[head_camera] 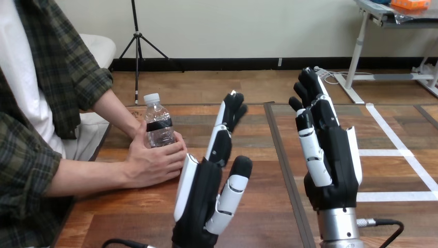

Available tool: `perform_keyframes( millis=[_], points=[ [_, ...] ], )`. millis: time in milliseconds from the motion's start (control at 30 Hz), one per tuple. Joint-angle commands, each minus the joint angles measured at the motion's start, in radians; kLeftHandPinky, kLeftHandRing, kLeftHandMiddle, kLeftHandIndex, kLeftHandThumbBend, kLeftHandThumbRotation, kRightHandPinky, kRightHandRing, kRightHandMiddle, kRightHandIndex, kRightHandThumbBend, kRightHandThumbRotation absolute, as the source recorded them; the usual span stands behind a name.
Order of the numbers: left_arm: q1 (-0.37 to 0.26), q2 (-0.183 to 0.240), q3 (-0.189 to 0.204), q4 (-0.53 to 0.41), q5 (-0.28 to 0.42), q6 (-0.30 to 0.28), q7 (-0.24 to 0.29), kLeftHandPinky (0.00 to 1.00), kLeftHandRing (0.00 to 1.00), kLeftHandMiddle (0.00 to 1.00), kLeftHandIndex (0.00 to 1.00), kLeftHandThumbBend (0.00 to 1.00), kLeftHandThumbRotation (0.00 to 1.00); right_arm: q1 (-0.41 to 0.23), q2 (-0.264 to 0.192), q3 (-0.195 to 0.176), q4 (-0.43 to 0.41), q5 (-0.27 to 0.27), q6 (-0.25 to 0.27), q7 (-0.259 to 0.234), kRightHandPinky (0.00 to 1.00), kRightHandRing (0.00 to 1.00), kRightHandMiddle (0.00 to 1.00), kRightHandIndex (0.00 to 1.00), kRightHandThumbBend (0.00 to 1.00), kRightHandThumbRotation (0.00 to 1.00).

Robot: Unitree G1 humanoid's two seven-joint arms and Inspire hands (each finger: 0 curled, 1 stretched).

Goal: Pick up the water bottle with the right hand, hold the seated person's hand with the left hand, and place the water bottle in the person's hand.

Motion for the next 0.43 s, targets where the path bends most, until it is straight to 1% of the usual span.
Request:
perform_keyframes(
  millis=[0,100,267,400],
  points=[
    [-0.018,-0.018,0.013,0.016,-0.033,-0.01,-0.021,0.92,0.93,0.97,1.0,0.3,1.0,-0.026,0.014,-0.001,-0.016,0.006,-0.015,0.001,0.94,0.96,0.96,0.93,0.27,0.64],
    [-0.013,-0.022,0.013,0.016,-0.044,-0.006,-0.033,0.9,0.93,0.97,1.0,0.24,1.0,-0.021,0.016,0.0,-0.018,0.004,-0.015,0.0,0.94,0.96,0.96,0.94,0.26,0.63],
    [-0.005,-0.029,0.016,0.012,-0.059,0.002,-0.047,0.89,0.93,0.97,1.0,0.21,1.0,-0.018,0.017,0.0,-0.02,0.006,-0.015,0.0,0.93,0.96,0.96,0.93,0.26,0.61],
    [0.0,-0.038,0.019,0.013,-0.071,0.007,-0.053,0.89,0.93,0.97,1.0,0.2,1.0,-0.012,0.02,-0.002,-0.023,0.0,-0.012,-0.009,0.92,0.95,0.96,0.93,0.25,0.58]
  ],
)
